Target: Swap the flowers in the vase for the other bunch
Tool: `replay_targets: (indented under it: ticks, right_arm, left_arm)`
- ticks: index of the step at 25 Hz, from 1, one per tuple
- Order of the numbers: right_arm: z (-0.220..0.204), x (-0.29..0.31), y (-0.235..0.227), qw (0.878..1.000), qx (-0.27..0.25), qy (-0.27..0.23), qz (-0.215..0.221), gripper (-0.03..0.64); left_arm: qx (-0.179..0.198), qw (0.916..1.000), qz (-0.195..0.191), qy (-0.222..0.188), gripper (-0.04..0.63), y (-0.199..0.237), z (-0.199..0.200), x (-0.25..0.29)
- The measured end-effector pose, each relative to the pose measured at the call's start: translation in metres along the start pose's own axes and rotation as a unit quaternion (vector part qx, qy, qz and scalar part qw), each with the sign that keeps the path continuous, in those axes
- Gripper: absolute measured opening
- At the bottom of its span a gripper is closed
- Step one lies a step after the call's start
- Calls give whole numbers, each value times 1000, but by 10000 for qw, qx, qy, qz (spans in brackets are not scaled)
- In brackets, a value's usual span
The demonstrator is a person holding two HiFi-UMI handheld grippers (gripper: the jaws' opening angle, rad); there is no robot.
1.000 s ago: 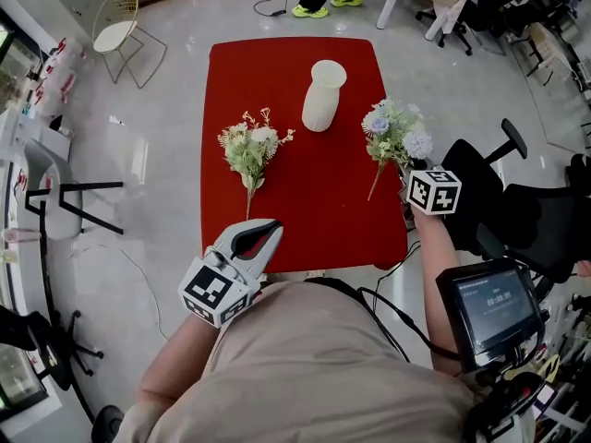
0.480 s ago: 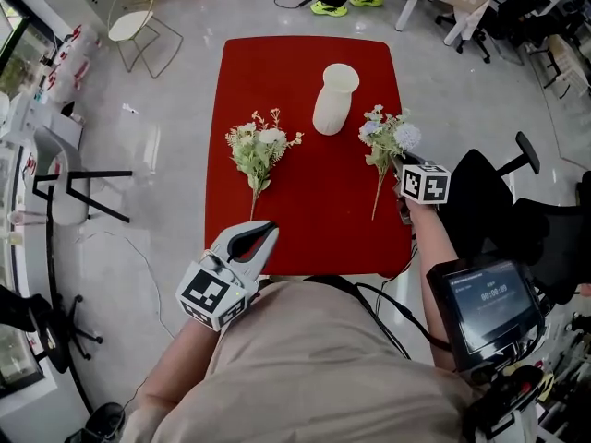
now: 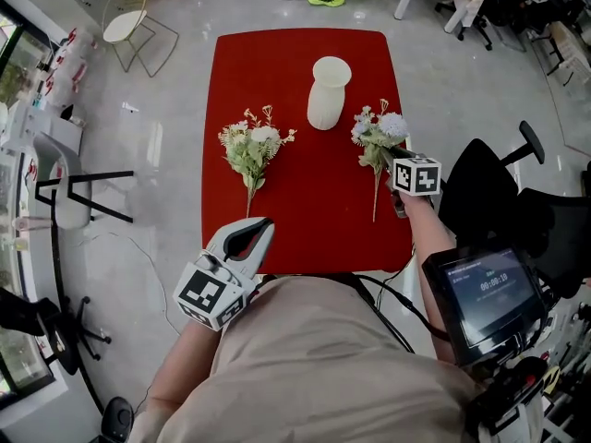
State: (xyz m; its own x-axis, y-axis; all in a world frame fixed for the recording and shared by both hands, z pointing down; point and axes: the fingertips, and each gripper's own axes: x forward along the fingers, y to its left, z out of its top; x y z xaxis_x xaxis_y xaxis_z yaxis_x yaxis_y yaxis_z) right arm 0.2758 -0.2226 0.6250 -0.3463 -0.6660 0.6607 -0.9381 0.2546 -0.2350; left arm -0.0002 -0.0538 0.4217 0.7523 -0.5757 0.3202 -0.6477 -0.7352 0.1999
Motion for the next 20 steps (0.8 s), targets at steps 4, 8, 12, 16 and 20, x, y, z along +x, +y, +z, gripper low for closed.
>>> replay_targets:
  ticks: [4,8,12,16,20]
  right_arm:
    - [-4,4,1,10000,-10,-14,54,110]
    - [-6,3,5,9999,10,-35,150,180]
    - [-6,2,5,9998,77,-76,194,226]
    - [-7,-1,6,9998,102,-97,163,275]
    - [-8,-8,10,9999,84,-130,75,291]
  left_arm:
    - [15,10000,-80,24,8,-3,2,9]
    - [61,9999,-139,28,8,-4,4,12]
    - [70,9998,-170,50,8,-2,5,15]
    - [81,9997,-215,58,8,-2,5,14]
    - [76,9995,-299,35,8,-4,3,9]
